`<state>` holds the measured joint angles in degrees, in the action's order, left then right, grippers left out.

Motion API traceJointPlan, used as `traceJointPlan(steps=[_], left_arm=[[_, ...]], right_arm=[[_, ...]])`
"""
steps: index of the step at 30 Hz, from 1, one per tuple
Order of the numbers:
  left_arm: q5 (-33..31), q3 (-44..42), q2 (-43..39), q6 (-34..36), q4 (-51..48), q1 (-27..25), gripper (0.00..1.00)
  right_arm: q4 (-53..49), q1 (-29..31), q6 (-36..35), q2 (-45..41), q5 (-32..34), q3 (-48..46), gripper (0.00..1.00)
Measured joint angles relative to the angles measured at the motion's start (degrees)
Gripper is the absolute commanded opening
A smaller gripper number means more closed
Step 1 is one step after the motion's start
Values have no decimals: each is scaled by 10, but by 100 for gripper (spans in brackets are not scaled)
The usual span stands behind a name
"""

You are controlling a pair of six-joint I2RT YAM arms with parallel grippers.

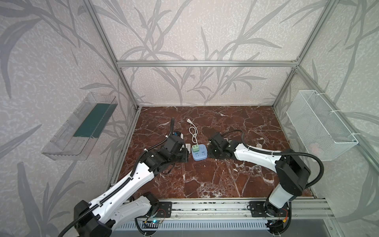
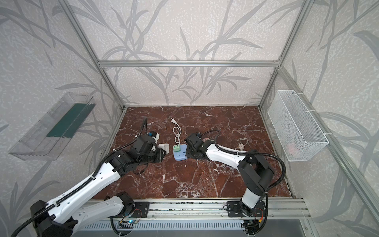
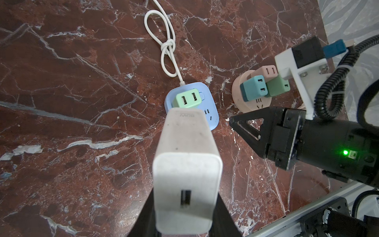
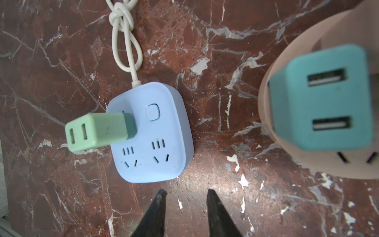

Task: Insert the plug
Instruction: 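Carry the white charger over the light blue strip with the left gripper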

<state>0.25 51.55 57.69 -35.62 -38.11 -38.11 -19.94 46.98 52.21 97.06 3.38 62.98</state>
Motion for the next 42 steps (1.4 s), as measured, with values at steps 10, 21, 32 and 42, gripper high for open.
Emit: traceJointPlan(steps=[10,21,32,42], left_arm=[[14,-4,0,1,5,-1,0],[28,-10,9,5,18,-2,0],[35,-14,27,6,30,-9,0],[39,-15,56,7,30,-13,0]], right_arm=[[-39,-5,2,59,29,38,34],[-49,-5,0,96,41,61,32],[-45,-3,-16,113,20,75,30],[-9,15,-15,113,-30,82,29]])
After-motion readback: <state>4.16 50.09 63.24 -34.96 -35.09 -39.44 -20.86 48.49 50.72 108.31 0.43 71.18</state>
